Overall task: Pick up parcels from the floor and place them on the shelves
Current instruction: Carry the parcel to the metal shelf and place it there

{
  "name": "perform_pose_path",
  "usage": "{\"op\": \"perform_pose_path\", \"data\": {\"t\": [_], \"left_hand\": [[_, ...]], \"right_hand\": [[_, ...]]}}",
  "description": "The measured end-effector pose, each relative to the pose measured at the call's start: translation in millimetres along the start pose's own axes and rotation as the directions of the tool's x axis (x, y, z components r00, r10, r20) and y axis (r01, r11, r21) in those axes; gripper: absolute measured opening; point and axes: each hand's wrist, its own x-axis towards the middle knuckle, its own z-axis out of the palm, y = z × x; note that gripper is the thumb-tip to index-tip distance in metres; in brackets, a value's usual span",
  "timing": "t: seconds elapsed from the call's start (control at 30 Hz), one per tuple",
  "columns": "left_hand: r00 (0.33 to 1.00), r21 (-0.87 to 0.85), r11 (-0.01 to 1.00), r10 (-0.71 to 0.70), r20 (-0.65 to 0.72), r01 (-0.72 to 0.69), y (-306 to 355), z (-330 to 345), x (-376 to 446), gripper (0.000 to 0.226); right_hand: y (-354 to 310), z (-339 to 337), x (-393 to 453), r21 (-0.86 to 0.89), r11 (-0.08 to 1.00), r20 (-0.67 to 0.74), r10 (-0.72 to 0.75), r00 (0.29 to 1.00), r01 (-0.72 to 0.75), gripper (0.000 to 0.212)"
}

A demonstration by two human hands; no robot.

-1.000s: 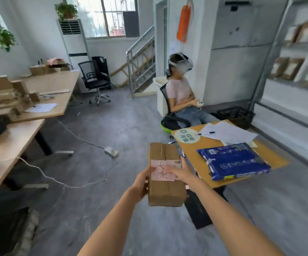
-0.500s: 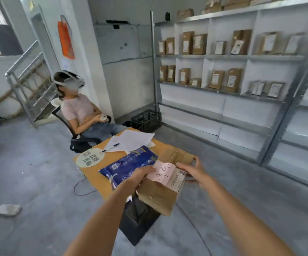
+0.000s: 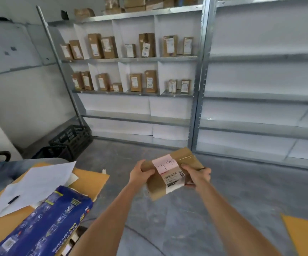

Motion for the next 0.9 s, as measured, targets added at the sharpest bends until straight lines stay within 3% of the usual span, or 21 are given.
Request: {"op": "perform_pose_path", "data": {"t": [0.1, 0.23, 0.4, 0.53, 0.67, 0.77, 0.9], "left_hand": [[0.997, -0.006, 0.999, 0.034, 0.072, -0.033, 25.8, 32.9, 52.8, 0.074], [0.980, 0.015, 0.998, 0.061, 0.191, -0.065, 51.3, 67.0, 129.5, 0.053], [0.934, 0.069, 0.982, 0.143, 0.326, -0.174, 91.2, 109.1, 205.8, 0.055], [0.898, 0.133, 0.958, 0.183, 0.400, -0.254, 120.3, 148.6, 243.3, 0.088], [0.841, 0.111, 0.952, 0.195, 0.504, -0.287, 147.7, 202.9, 268.4, 0.087], [0.778, 0.137, 0.935, 0.183, 0.601, -0.326, 167.3, 247.2, 285.8, 0.097], [0.704, 0.110, 0.916, 0.215, 0.677, -0.385, 201.1, 311.1, 305.8, 0.095]], "right_hand": [[-21.8, 1.2, 42.3, 0.034, 0.998, -0.126, 0.050, 0.991, -0.046, 0.089], [-52.6, -2.3, 94.0, 0.070, 0.996, -0.215, 0.068, 0.974, -0.054, 0.080], [-81.9, -32.4, 142.4, -0.189, 0.980, -0.199, -0.102, 0.975, 0.064, 0.066], [-92.8, -68.4, 173.6, -0.398, 0.912, -0.081, -0.149, 0.985, 0.105, 0.088], [-102.7, -103.1, 205.8, -0.561, 0.816, -0.039, -0.194, 0.980, 0.139, 0.114], [-115.2, -132.6, 236.6, -0.620, 0.769, -0.061, -0.245, 0.968, 0.156, 0.116], [-137.3, -181.3, 283.1, -0.578, 0.803, -0.135, -0.271, 0.953, 0.146, 0.108]]}}
